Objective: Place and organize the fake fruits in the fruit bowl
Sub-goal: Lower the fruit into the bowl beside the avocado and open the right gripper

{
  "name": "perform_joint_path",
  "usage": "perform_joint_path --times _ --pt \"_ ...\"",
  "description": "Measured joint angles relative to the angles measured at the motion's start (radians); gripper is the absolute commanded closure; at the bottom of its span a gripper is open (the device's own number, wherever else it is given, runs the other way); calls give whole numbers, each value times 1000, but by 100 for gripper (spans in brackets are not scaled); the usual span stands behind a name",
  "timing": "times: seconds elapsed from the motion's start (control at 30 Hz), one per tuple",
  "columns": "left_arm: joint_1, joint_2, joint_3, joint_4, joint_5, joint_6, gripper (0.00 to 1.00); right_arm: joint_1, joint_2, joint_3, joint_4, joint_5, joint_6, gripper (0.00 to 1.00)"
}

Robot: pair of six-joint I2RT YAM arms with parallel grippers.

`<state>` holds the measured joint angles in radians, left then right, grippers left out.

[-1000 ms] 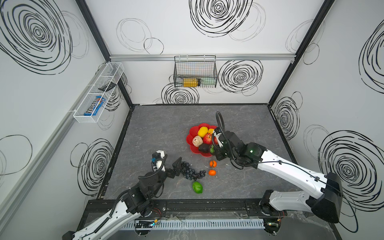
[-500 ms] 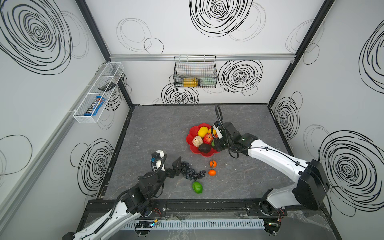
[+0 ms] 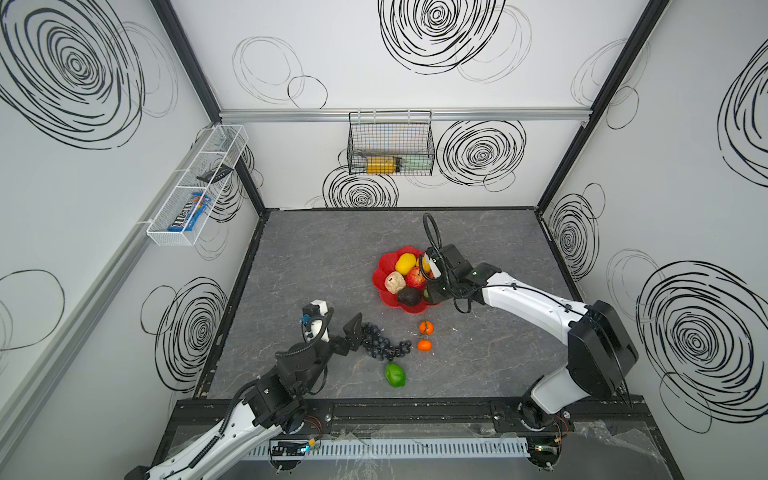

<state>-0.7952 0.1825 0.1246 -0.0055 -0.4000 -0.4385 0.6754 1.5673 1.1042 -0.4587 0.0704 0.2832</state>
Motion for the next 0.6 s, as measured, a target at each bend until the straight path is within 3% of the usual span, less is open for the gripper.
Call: perform_joint_path --times 0.6 --pt "6 2 0 0 14 -7 4 -1 12 -16 43 -11 10 96"
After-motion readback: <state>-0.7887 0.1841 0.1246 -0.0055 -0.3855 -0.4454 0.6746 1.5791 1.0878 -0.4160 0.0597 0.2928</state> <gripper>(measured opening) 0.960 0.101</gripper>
